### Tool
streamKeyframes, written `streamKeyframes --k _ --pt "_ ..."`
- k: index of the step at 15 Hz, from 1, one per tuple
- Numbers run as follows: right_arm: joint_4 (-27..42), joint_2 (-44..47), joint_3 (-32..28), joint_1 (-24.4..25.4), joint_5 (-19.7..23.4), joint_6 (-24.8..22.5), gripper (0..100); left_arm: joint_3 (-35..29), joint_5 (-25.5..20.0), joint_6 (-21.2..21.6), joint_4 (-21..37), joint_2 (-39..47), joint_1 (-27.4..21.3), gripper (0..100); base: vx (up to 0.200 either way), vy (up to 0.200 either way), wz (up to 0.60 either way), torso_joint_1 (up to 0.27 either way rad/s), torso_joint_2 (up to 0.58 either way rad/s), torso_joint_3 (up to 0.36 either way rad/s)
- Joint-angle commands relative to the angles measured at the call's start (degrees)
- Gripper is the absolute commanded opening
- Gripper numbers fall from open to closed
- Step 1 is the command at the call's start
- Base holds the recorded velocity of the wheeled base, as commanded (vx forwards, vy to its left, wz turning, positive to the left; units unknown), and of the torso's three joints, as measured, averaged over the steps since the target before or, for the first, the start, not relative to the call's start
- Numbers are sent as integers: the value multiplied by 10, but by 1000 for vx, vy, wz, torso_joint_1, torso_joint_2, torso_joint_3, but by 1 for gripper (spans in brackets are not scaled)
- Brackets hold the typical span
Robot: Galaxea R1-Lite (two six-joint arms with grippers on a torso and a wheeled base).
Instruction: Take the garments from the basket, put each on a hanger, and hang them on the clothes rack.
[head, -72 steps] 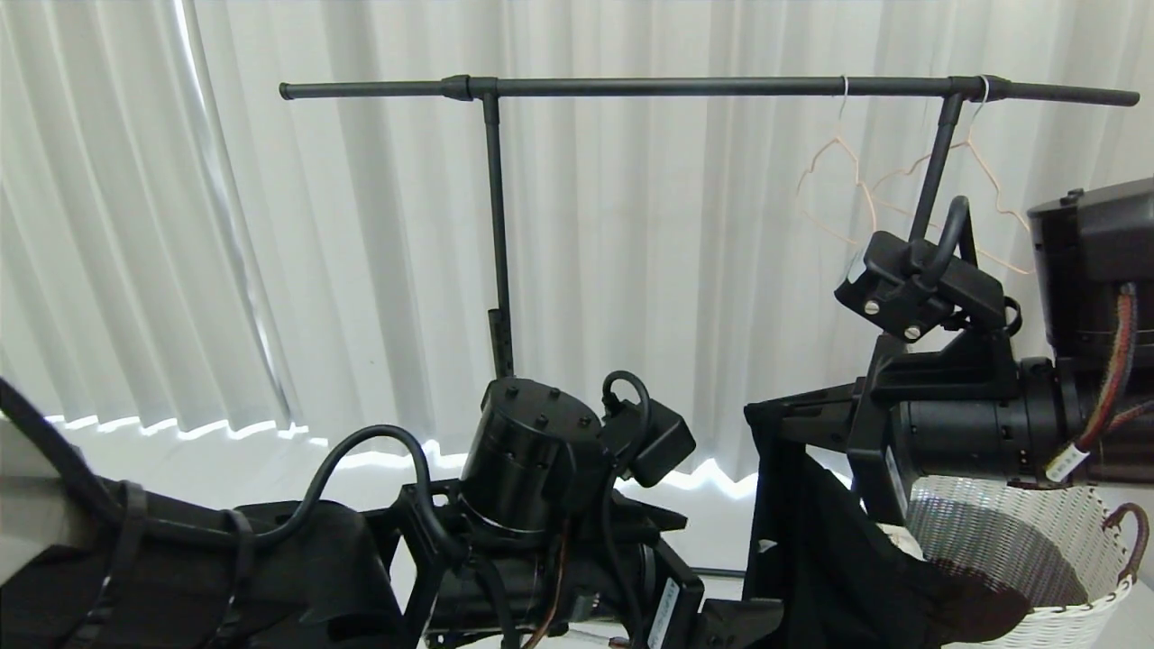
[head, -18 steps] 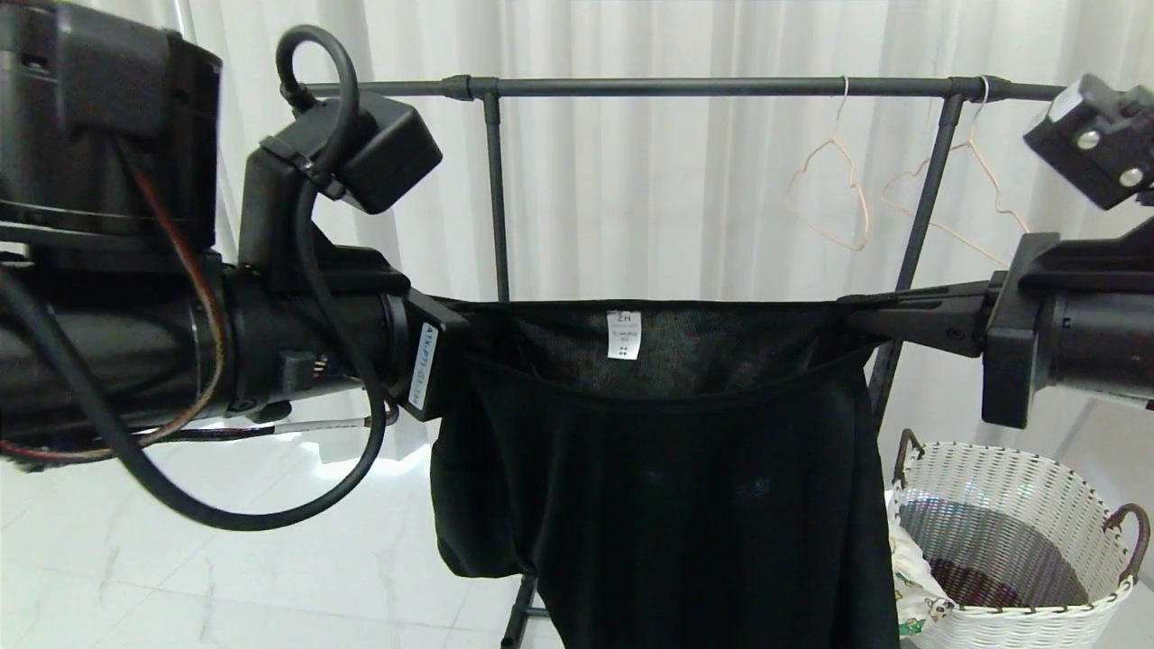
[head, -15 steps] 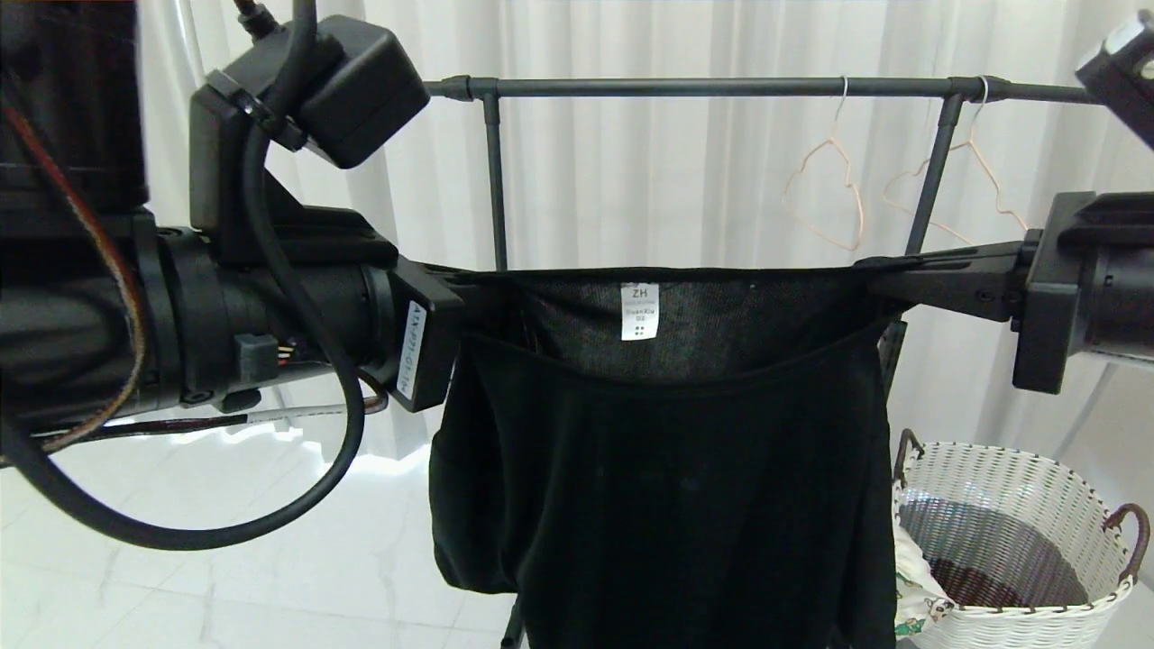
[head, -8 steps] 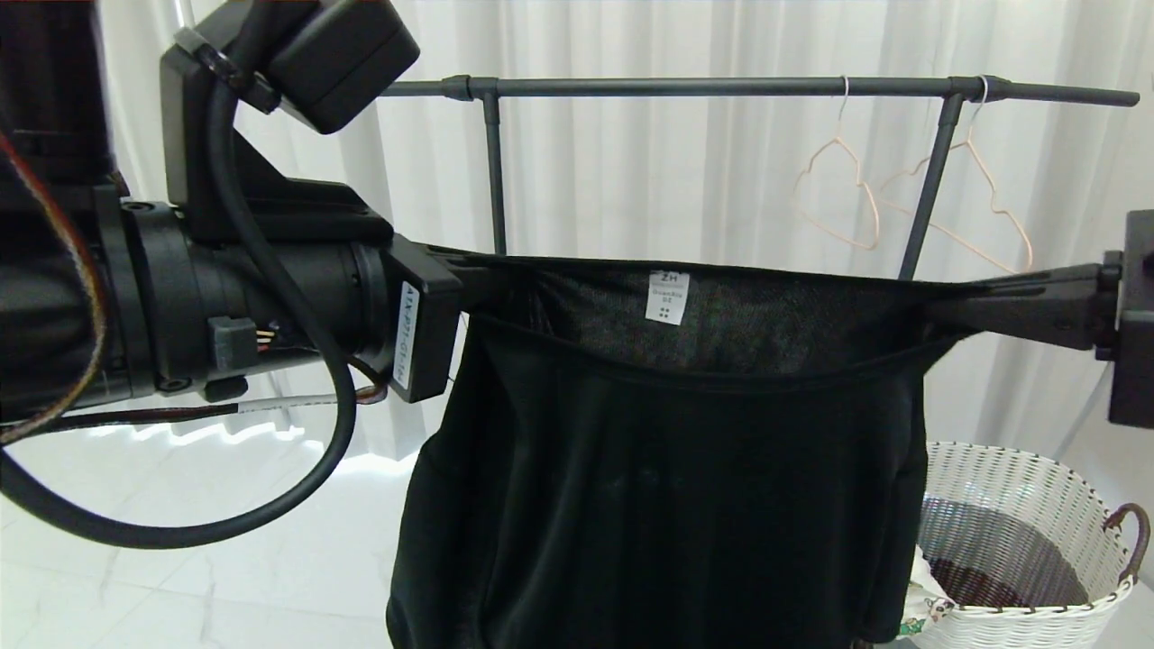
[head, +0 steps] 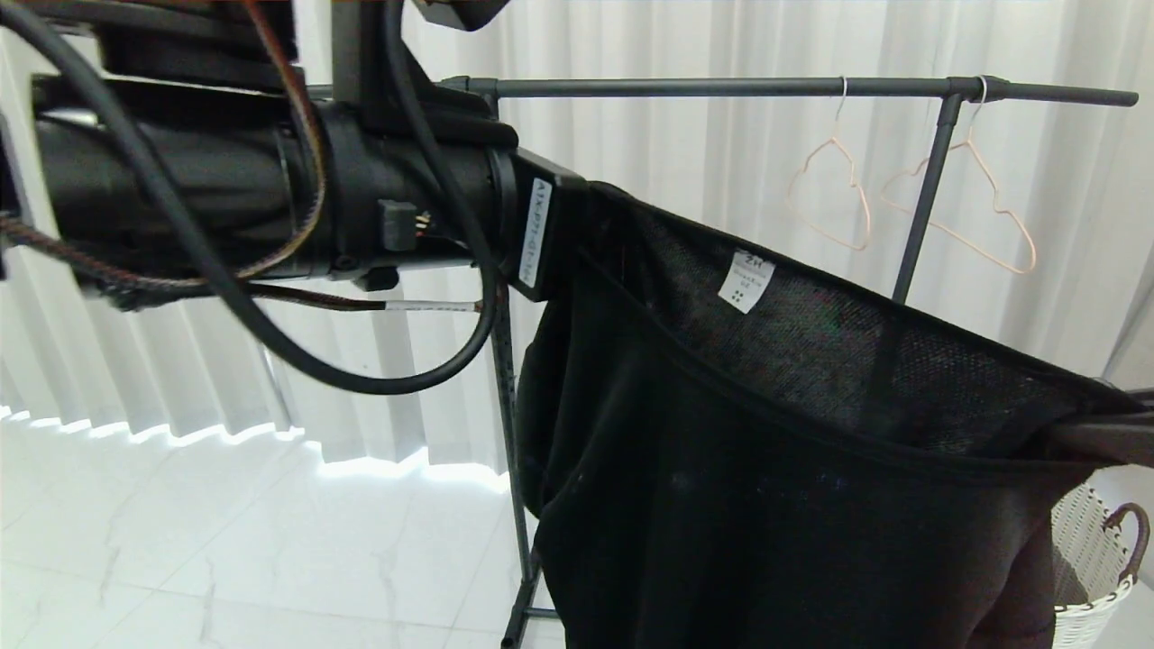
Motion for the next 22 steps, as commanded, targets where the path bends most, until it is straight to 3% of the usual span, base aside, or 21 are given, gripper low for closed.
streamKeyframes --k 1,4,12,14,16,18,22 --pt "2 -8 0 41 0 0 0 -38 -6 0 1 54 0 0 0 0 0 0 0 0" --pt "2 -6 0 70 -3 0 0 -42 -8 0 1 61 -1 0 0 0 0 0 0 0" --pt "-18 6 2 55 -10 -1 0 -21 -8 0 11 29 4 0 0 0 0 0 0 0" --pt "-53 24 0 27 -25 -2 0 -6 -8 -3 47 -7 8 0 0 0 0 0 0 0" --pt "-138 72 -5 -21 -29 -2 0 6 -21 -18 125 -74 7 0 0 0 0 0 0 0" --pt "-202 127 -27 -33 -28 -1 0 18 -35 -47 175 -127 -14 0 0 0 0 0 0 0" --pt "-230 216 -109 -32 -26 -2 0 19 -32 -61 215 -169 -72 0 0 0 0 0 0 0"
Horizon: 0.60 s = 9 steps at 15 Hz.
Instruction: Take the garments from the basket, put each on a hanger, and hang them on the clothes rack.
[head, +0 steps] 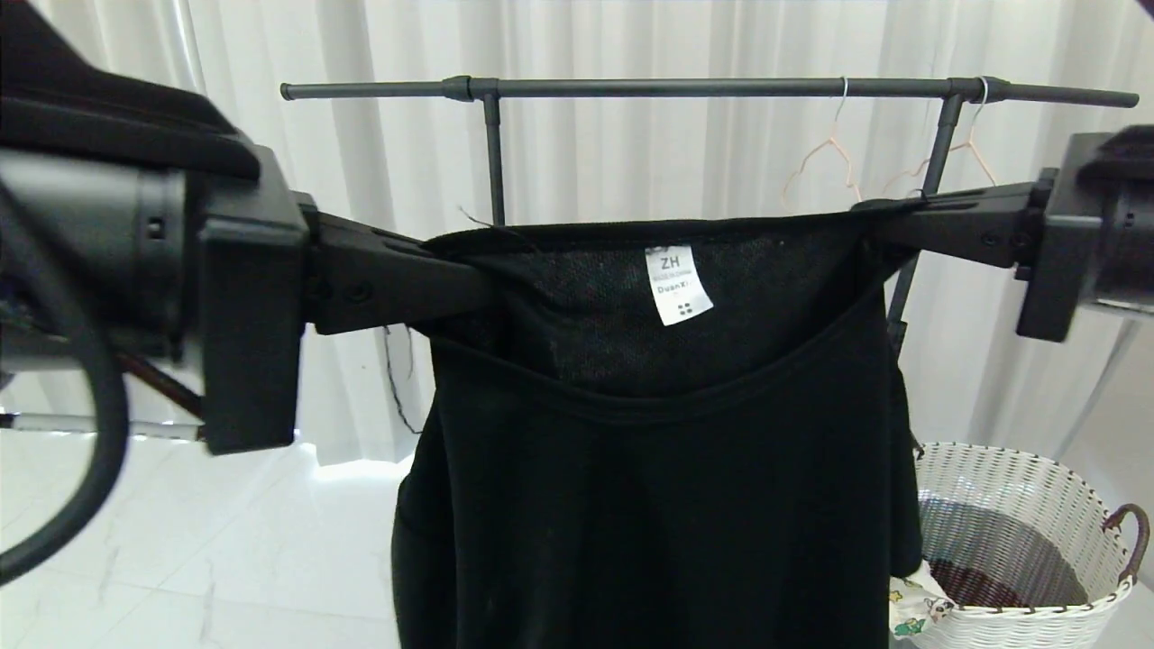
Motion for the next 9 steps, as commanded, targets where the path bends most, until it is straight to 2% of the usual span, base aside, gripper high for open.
streamKeyframes --k 1,4,9 --pt "-11 69 -44 0 1 0 0 5 3 -1 7 -33 -41 0 0 0 0 0 0 0" --pt "-11 85 -62 7 1 -1 0 32 30 -1 6 -39 -94 0 0 0 0 0 0 0" --pt "-11 85 -61 8 1 -1 0 35 31 -1 6 -40 -102 0 0 0 0 0 0 0"
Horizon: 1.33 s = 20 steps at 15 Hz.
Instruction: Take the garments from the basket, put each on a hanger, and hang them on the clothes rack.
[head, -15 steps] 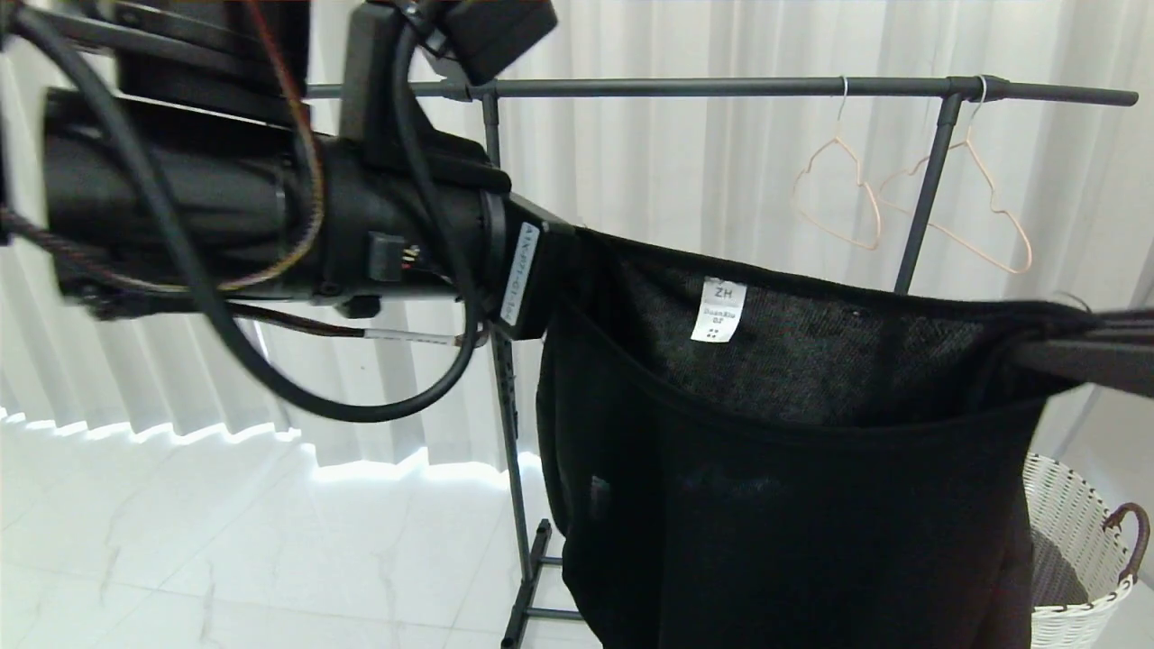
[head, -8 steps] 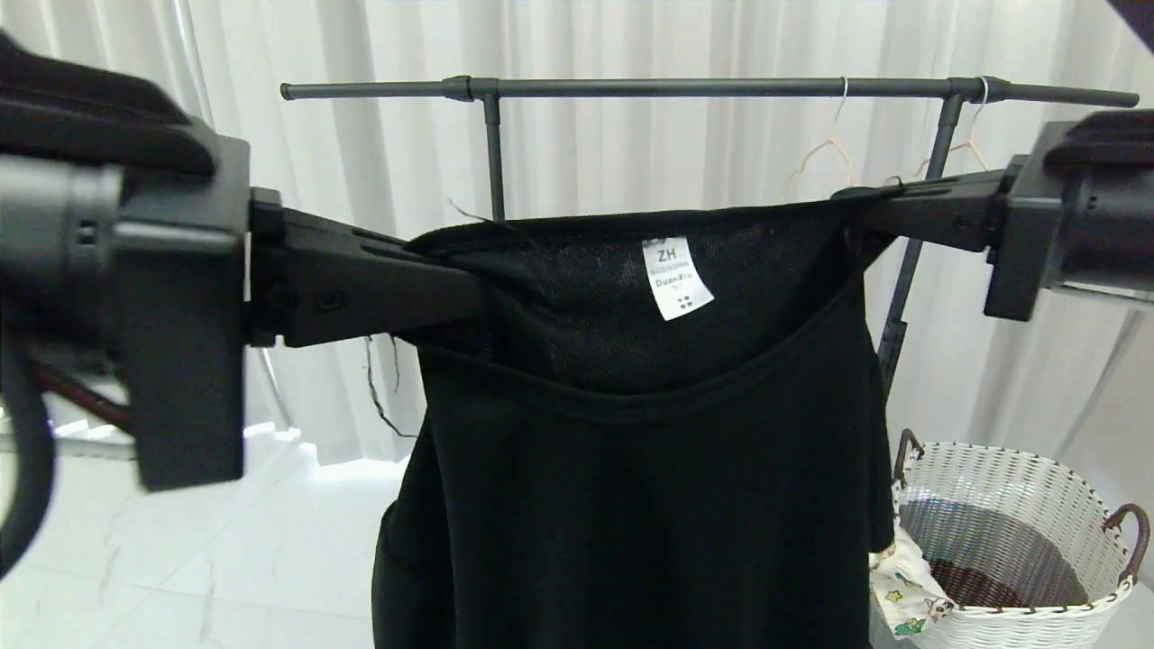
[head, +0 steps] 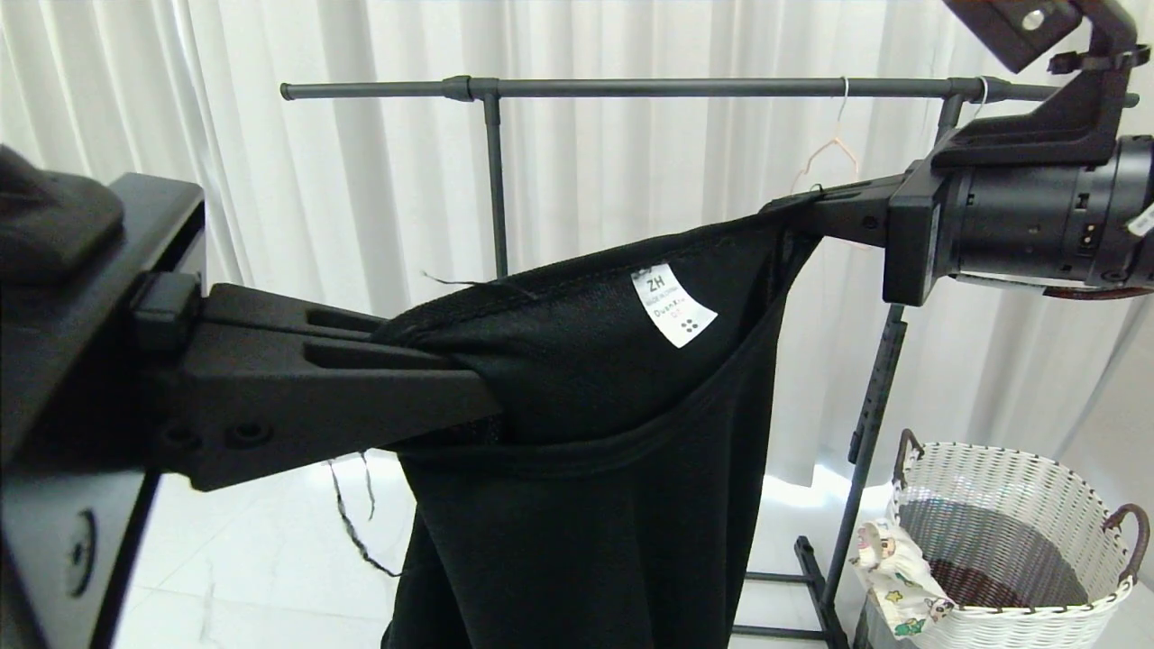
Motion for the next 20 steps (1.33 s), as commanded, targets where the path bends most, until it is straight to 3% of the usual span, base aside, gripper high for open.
streamKeyframes --k 1,5,9,12,15,20 --pt "0 1 2 0 0 0 0 0 0 0 0 0 -1 0 0 0 0 0 0 0" --pt "17 -24 1 -1 -5 -1 0 -4 27 2 1 9 23 0 0 0 0 0 0 0" --pt "146 -82 -45 -1 -5 -1 0 -71 42 7 1 61 112 0 0 0 0 0 0 0" --pt "237 -100 -99 0 -4 -1 0 -125 39 26 0 107 146 0 0 0 0 0 0 0" --pt "277 -118 -70 0 -4 -1 0 -123 38 35 0 121 146 0 0 0 0 0 0 0" --pt "278 -120 -65 4 -4 0 0 -121 38 36 0 117 143 0 0 0 0 0 0 0"
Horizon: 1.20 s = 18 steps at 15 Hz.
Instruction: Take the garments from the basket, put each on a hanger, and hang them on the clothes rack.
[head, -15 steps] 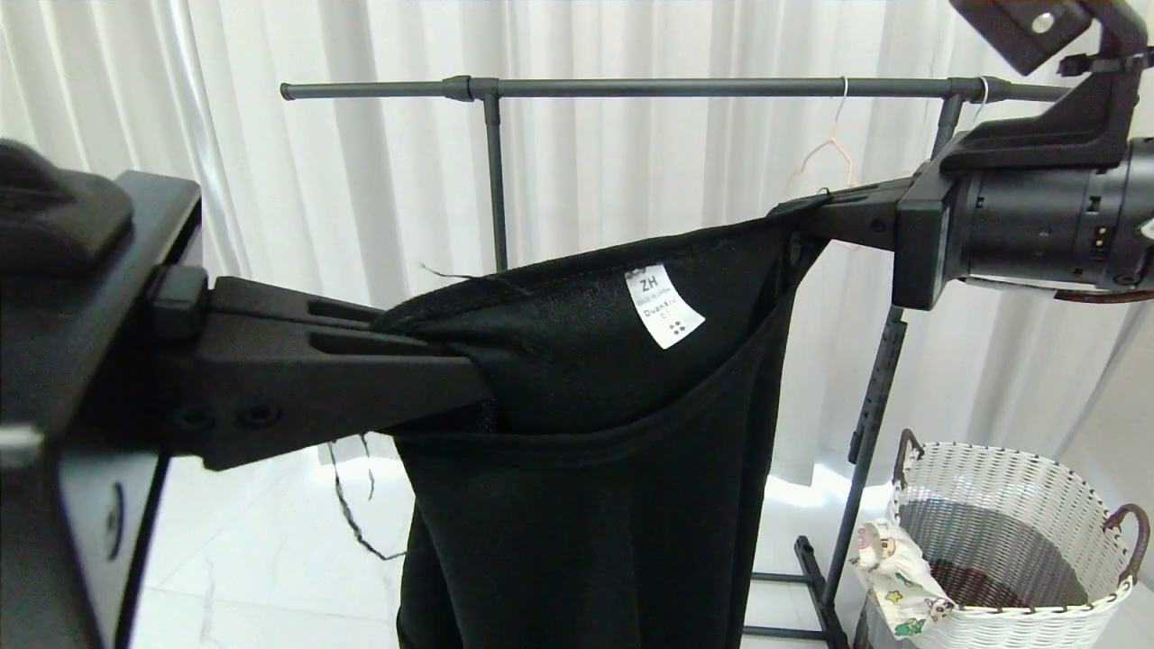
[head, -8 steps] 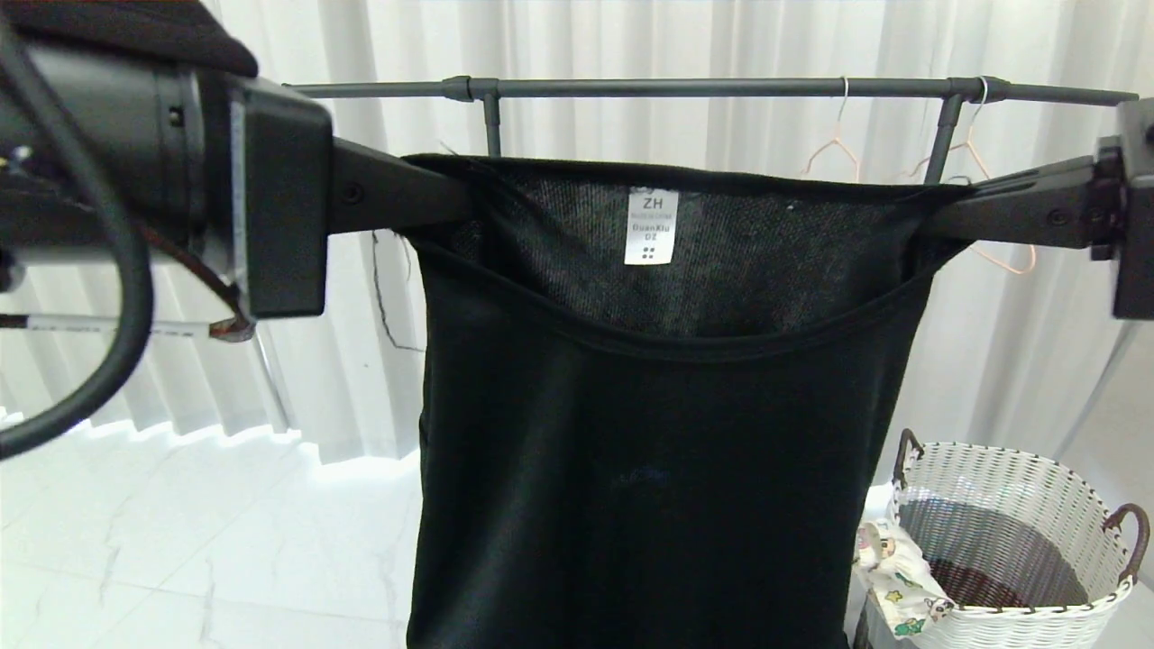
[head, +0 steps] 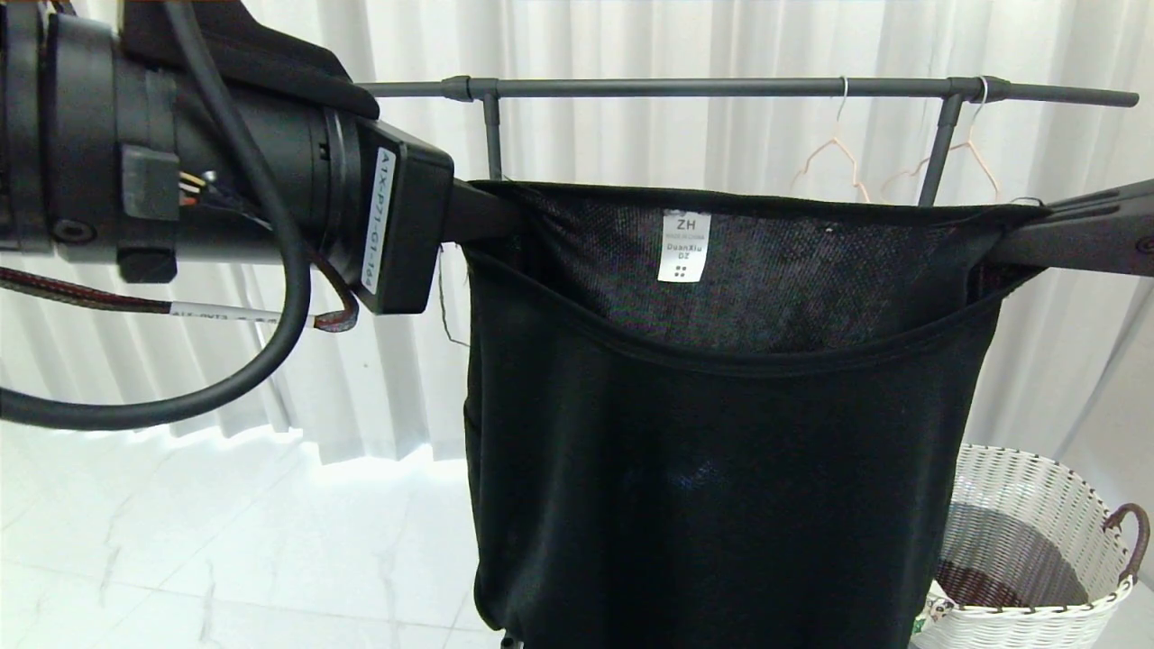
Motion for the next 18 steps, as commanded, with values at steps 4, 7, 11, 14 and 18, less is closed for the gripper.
streamKeyframes --k 4,7,11,14,18 --pt "0 0 3 0 0 1 0 -1 0 0 0 0 0 0 0 0 0 0 0 0" --pt "1 -3 10 0 0 1 100 -2 1 1 0 0 1 0 0 0 0 0 0 0" --pt "-2 -47 66 0 4 -21 100 3 6 50 0 4 58 0 0 0 0 0 0 0" --pt "-16 -94 112 0 30 -20 100 18 72 83 0 11 110 0 0 0 0 0 0 0" --pt "-24 -110 144 -120 -26 -21 100 49 85 85 0 -10 122 0 0 0 0 0 0 0"
